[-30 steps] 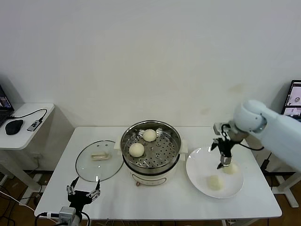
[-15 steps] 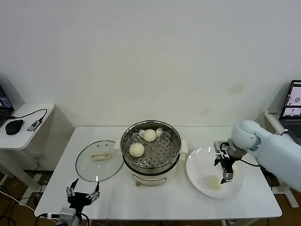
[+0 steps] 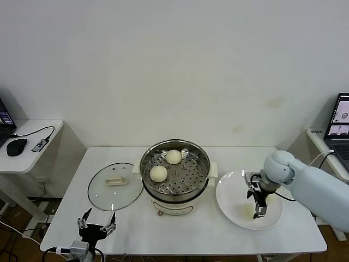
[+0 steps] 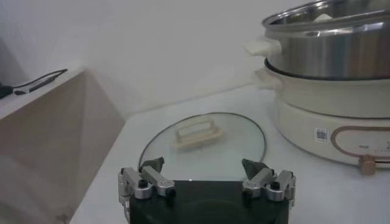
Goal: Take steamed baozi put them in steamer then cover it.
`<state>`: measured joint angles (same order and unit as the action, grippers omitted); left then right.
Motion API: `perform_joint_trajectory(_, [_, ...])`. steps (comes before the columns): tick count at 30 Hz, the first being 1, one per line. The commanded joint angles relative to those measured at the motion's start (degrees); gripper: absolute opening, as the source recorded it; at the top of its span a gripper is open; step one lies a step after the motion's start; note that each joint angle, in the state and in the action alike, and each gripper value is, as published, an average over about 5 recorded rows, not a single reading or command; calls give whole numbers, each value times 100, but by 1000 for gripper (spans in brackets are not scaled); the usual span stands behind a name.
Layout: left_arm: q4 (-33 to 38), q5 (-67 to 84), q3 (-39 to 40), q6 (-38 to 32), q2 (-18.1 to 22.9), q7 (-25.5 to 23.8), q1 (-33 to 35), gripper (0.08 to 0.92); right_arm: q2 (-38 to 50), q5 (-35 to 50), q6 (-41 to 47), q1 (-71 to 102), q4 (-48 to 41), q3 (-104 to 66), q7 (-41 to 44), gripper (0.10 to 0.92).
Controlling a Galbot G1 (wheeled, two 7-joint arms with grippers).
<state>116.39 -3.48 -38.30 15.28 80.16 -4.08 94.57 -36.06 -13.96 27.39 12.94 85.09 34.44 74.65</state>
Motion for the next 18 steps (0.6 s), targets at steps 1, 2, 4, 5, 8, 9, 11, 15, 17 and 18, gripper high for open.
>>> perform_joint_trajectory(1, [-48, -8, 11, -5, -1, 5, -5, 823, -86, -143, 5, 151, -139, -56, -143, 823])
perform_joint_trajectory(2, [-59, -9, 13, -5, -2, 5, -10, 823, -91, -154, 3, 153, -156, -55, -146, 823])
perform_joint_trajectory(4, [-76, -10, 16, -5, 0, 5, -24, 823, -105, -174, -3, 164, -195, -53, -153, 823])
perform_joint_trajectory(5, [-82, -10, 18, -4, 1, 5, -32, 823, -115, -185, -5, 173, -213, -55, -157, 823])
perform_joint_trajectory(8, [-101, -15, 26, -5, 1, 5, -46, 823, -145, -207, -2, 202, -246, -59, -181, 823])
perform_joint_trajectory(9, [-110, -17, 27, -6, 2, 6, -49, 823, -155, -213, 2, 209, -251, -61, -191, 823])
perform_joint_trajectory(11, [-127, -20, 24, -8, 0, 9, -51, 823, -167, -213, 13, 216, -257, -63, -203, 823])
perform_joint_trajectory(15, [-137, -18, 19, -11, -4, 10, -44, 823, -169, -213, 21, 222, -250, -57, -191, 823])
perform_joint_trajectory(17, [-139, -18, 21, -12, -1, 11, -46, 823, -171, -216, 27, 229, -250, -55, -198, 823])
perform_joint_trajectory(18, [-140, -17, 22, -12, 1, 12, -48, 823, -172, -217, 29, 232, -252, -56, -204, 823])
